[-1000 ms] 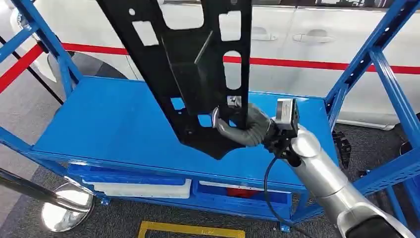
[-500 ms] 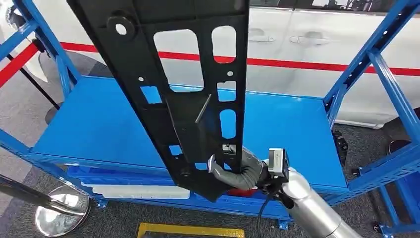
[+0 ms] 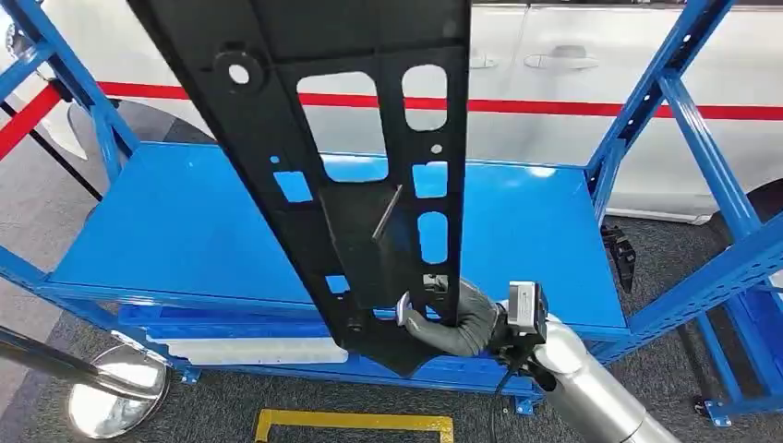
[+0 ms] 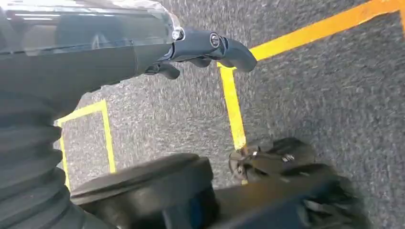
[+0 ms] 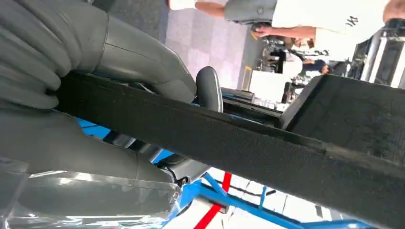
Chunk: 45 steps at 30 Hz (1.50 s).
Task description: Take the parts from the cabinet and place them on the table.
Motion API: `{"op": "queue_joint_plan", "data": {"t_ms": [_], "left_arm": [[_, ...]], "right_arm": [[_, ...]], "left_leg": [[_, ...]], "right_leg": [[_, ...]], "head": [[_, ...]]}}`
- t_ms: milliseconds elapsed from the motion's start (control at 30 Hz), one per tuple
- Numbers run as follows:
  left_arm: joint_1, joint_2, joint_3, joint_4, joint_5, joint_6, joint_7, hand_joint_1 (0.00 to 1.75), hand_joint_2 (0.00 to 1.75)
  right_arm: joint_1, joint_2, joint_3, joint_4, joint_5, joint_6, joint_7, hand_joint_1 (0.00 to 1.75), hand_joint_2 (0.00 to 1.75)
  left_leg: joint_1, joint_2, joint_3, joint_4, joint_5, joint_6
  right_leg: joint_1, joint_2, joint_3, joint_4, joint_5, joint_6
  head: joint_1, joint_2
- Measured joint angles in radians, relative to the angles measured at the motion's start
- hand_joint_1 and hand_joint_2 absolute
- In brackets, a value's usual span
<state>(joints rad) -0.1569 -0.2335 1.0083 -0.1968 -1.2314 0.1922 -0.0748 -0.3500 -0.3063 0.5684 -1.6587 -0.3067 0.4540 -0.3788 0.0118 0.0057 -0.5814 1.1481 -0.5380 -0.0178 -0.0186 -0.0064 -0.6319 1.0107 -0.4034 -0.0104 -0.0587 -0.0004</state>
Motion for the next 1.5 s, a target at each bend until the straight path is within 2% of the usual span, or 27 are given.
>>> {"op": "queue_joint_plan", "data": {"t_ms": [33, 67, 200, 233, 333, 400, 500, 533, 567, 600, 700, 733, 767, 800, 867, 900, 933, 1000, 1033, 1067, 1100, 1233, 1300, 1333, 1400, 1467, 1500], "left_arm": [[0.000, 0.000, 0.006, 0.000, 0.007, -0.003, 0.000, 0.00, 1.75], [-0.002, 0.000, 0.013, 0.000, 0.015, -0.007, 0.001, 0.00, 1.75], [0.001, 0.002, 0.027, 0.000, 0.027, -0.018, 0.004, 0.00, 1.75], [-0.001, 0.001, 0.031, 0.001, 0.027, -0.020, 0.005, 0.00, 1.75], [-0.009, 0.003, 0.038, 0.001, 0.026, -0.022, 0.006, 0.00, 1.75], [-0.008, 0.004, 0.039, 0.001, 0.026, -0.023, 0.006, 0.00, 1.75], [-0.010, 0.005, 0.040, 0.001, 0.026, -0.024, 0.007, 0.00, 1.75], [-0.013, 0.005, 0.040, 0.001, 0.026, -0.025, 0.007, 0.00, 1.75], [-0.015, 0.003, 0.040, 0.001, 0.026, -0.026, 0.008, 0.00, 1.75], [-0.017, 0.003, 0.040, 0.001, 0.025, -0.027, 0.008, 0.00, 1.75], [-0.018, 0.004, 0.040, 0.001, 0.024, -0.029, 0.010, 0.00, 1.75], [-0.018, 0.004, 0.040, 0.001, 0.024, -0.030, 0.010, 0.00, 1.75], [-0.019, 0.005, 0.040, 0.001, 0.024, -0.030, 0.010, 0.00, 1.75], [-0.017, 0.005, 0.040, 0.001, 0.024, -0.030, 0.010, 0.00, 1.75], [-0.016, 0.006, 0.040, 0.001, 0.024, -0.030, 0.010, 0.00, 1.75], [-0.016, 0.006, 0.040, 0.001, 0.024, -0.030, 0.010, 0.00, 1.75], [-0.016, 0.007, 0.040, 0.001, 0.024, -0.029, 0.011, 0.00, 1.75], [-0.016, 0.008, 0.040, 0.001, 0.024, -0.029, 0.012, 0.00, 1.75], [-0.017, 0.008, 0.040, 0.001, 0.024, -0.029, 0.012, 0.00, 1.75], [-0.018, 0.008, 0.040, 0.001, 0.022, -0.029, 0.012, 0.00, 1.75], [-0.019, 0.008, 0.040, 0.001, 0.019, -0.029, 0.012, 0.00, 1.75], [-0.015, 0.008, 0.040, 0.001, 0.018, -0.029, 0.015, 0.00, 1.75], [-0.019, 0.008, 0.040, 0.001, 0.019, -0.030, 0.015, 0.00, 1.75], [-0.020, 0.008, 0.040, 0.001, 0.018, -0.029, 0.015, 0.00, 1.75], [-0.018, 0.008, 0.040, 0.001, 0.018, -0.029, 0.015, 0.00, 1.75], [-0.018, 0.008, 0.040, 0.001, 0.018, -0.030, 0.015, 0.00, 1.75], [-0.018, 0.008, 0.040, 0.001, 0.019, -0.030, 0.015, 0.00, 1.75]], "right_arm": [[-0.007, 0.000, -0.007, 0.001, -0.009, 0.000, 0.004, 1.75, 1.75], [-0.018, 0.000, -0.014, 0.004, -0.020, 0.000, 0.012, 1.75, 1.75], [-0.042, -0.001, -0.029, 0.030, -0.043, -0.001, 0.026, 1.75, 1.75], [-0.043, 0.002, -0.036, 0.040, -0.046, -0.002, 0.027, 1.75, 1.75], [-0.050, 0.006, -0.045, 0.056, -0.053, -0.002, 0.029, 1.75, 1.75], [-0.050, 0.006, -0.047, 0.067, -0.054, -0.002, 0.029, 1.75, 1.75], [-0.053, 0.006, -0.048, 0.078, -0.055, 0.001, 0.029, 1.75, 1.75], [-0.056, 0.006, -0.050, 0.080, -0.056, 0.003, 0.027, 1.75, 1.75], [-0.062, 0.006, -0.055, 0.080, -0.053, 0.003, 0.026, 1.75, 1.75], [-0.069, 0.006, -0.058, 0.080, -0.048, 0.003, 0.024, 1.75, 1.75], [-0.082, 0.008, -0.064, 0.082, -0.043, 0.003, 0.015, 1.75, 1.75], [-0.082, 0.008, -0.064, 0.084, -0.042, 0.003, 0.015, 1.75, 1.75], [-0.085, 0.008, -0.064, 0.084, -0.041, 0.003, 0.014, 1.75, 1.75], [-0.088, 0.008, -0.063, 0.084, -0.040, 0.003, 0.014, 1.75, 1.75], [-0.088, 0.005, -0.063, 0.087, -0.039, 0.004, 0.014, 1.75, 1.75], [-0.087, 0.000, -0.062, 0.089, -0.037, 0.003, 0.014, 1.75, 1.75], [-0.087, -0.002, -0.062, 0.091, -0.036, 0.003, 0.014, 1.75, 1.75], [-0.088, -0.002, -0.062, 0.092, -0.035, 0.003, 0.014, 1.75, 1.75], [-0.090, -0.002, -0.062, 0.092, -0.035, 0.003, 0.014, 1.75, 1.75], [-0.094, -0.002, -0.062, 0.092, -0.034, 0.003, 0.014, 1.75, 1.75], [-0.100, -0.003, -0.064, 0.093, -0.034, 0.003, 0.013, 1.75, 1.75], [-0.101, 0.000, -0.066, 0.102, -0.034, 0.005, 0.011, 1.75, 1.75], [-0.099, 0.007, -0.069, 0.106, -0.032, 0.006, 0.010, 1.75, 1.75], [-0.099, 0.010, -0.071, 0.108, -0.032, 0.007, 0.008, 1.75, 1.75], [-0.099, 0.014, -0.072, 0.113, -0.032, 0.008, 0.006, 1.75, 1.75], [-0.100, 0.014, -0.072, 0.118, -0.032, 0.013, 0.005, 1.75, 1.75], [-0.100, 0.014, -0.072, 0.121, -0.032, 0.017, 0.005, 1.75, 1.75]], "left_leg": [[0.003, -0.007, 0.058, -0.093, 0.028, 0.000], [0.001, -0.026, 0.075, -0.136, 0.017, 0.003], [-0.009, -0.010, 0.056, -0.130, 0.048, 0.041], [-0.003, 0.002, 0.049, -0.136, 0.062, 0.052], [-0.008, 0.016, 0.012, -0.137, 0.089, 0.066], [-0.014, 0.031, -0.015, -0.134, 0.106, 0.070], [-0.023, 0.040, -0.048, -0.128, 0.125, 0.068], [-0.027, 0.043, -0.057, -0.127, 0.135, 0.067], [-0.028, 0.046, -0.062, -0.126, 0.141, 0.065], [-0.031, 0.048, -0.065, -0.126, 0.148, 0.060], [-0.022, 0.054, -0.065, -0.139, 0.179, 0.045], [-0.027, 0.044, -0.072, -0.135, 0.172, 0.038], [-0.023, 0.021, -0.082, -0.120, 0.139, 0.026], [-0.020, 0.003, -0.098, -0.063, 0.069, 0.020], [-0.013, 0.001, -0.135, 0.085, -0.030, 0.009], [-0.011, 0.001, -0.146, 0.150, -0.046, 0.003], [-0.007, 0.001, -0.139, 0.175, -0.029, -0.001], [0.001, 0.000, -0.071, 0.105, 0.046, -0.009], [0.006, -0.003, -0.007, 0.015, 0.071, -0.012], [0.010, -0.016, 0.045, -0.066, 0.051, -0.013], [0.000, -0.027, 0.087, -0.136, 0.019, -0.006], [0.000, -0.021, 0.055, -0.135, 0.048, 0.040], [0.000, -0.014, 0.036, -0.135, 0.068, 0.056], [-0.002, -0.013, 0.018, -0.134, 0.083, 0.060], [-0.008, -0.009, -0.013, -0.132, 0.105, 0.063], [-0.013, -0.007, -0.039, -0.129, 0.122, 0.064], [-0.018, -0.006, -0.055, -0.129, 0.135, 0.064]], "right_leg": [[-0.001, 0.004, -0.005, 0.005, 0.004, 0.006], [0.003, 0.007, -0.014, 0.011, 0.008, 0.013], [-0.001, 0.021, -0.021, 0.002, 0.038, 0.046], [-0.007, 0.019, -0.029, 0.011, 0.023, 0.048], [-0.006, 0.011, -0.085, 0.183, -0.144, 0.053], [-0.005, 0.011, -0.105, 0.309, -0.193, 0.055], [-0.001, 0.006, -0.011, 0.232, -0.115, 0.043], [0.007, -0.002, 0.072, 0.121, -0.091, 0.028], [0.016, -0.020, 0.134, 0.032, -0.115, 0.013], [0.019, -0.027, 0.162, -0.023, -0.130, 0.011], [0.028, -0.020, 0.146, -0.024, -0.105, 0.005], [0.011, -0.020, 0.144, -0.040, -0.087, 0.000], [0.012, -0.023, 0.133, -0.041, -0.075, -0.003], [0.011, -0.022, 0.116, -0.040, -0.063, -0.011], [0.011, -0.017, 0.088, -0.038, -0.042, -0.012], [0.011, -0.016, 0.071, -0.035, -0.030, -0.010], [0.009, -0.014, 0.054, -0.030, -0.020, -0.007], [0.003, -0.009, 0.019, -0.016, -0.004, 0.002], [-0.002, -0.007, 0.003, -0.006, 0.002, 0.010], [-0.002, -0.005, -0.007, 0.004, 0.006, 0.016], [-0.001, -0.002, -0.018, 0.012, 0.012, 0.024], [-0.005, 0.005, -0.029, 0.003, 0.045, 0.053], [-0.009, 0.003, -0.051, 0.049, -0.036, 0.053], [-0.009, 0.003, -0.073, 0.133, -0.113, 0.055], [-0.008, 0.003, -0.103, 0.289, -0.190, 0.056], [-0.005, 0.003, -0.082, 0.320, -0.159, 0.051], [-0.002, 0.003, -0.035, 0.271, -0.114, 0.041]], "head": [[0.000, 0.000], [0.000, 0.000], [0.000, 0.000], [0.000, 0.000], [0.000, 0.000], [0.000, 0.000], [0.000, 0.000], [0.000, 0.000], [0.000, 0.000], [0.000, 0.000], [0.000, 0.000], [0.001, 0.000], [0.000, 0.000], [0.000, 0.000], [0.000, 0.000], [0.000, 0.000], [0.000, 0.000], [0.000, 0.000], [0.000, 0.000], [0.000, 0.000], [0.000, 0.000], [0.000, 0.000], [0.000, 0.000], [0.000, 0.000], [0.000, 0.000], [0.000, 0.000], [0.000, 0.000]]}}
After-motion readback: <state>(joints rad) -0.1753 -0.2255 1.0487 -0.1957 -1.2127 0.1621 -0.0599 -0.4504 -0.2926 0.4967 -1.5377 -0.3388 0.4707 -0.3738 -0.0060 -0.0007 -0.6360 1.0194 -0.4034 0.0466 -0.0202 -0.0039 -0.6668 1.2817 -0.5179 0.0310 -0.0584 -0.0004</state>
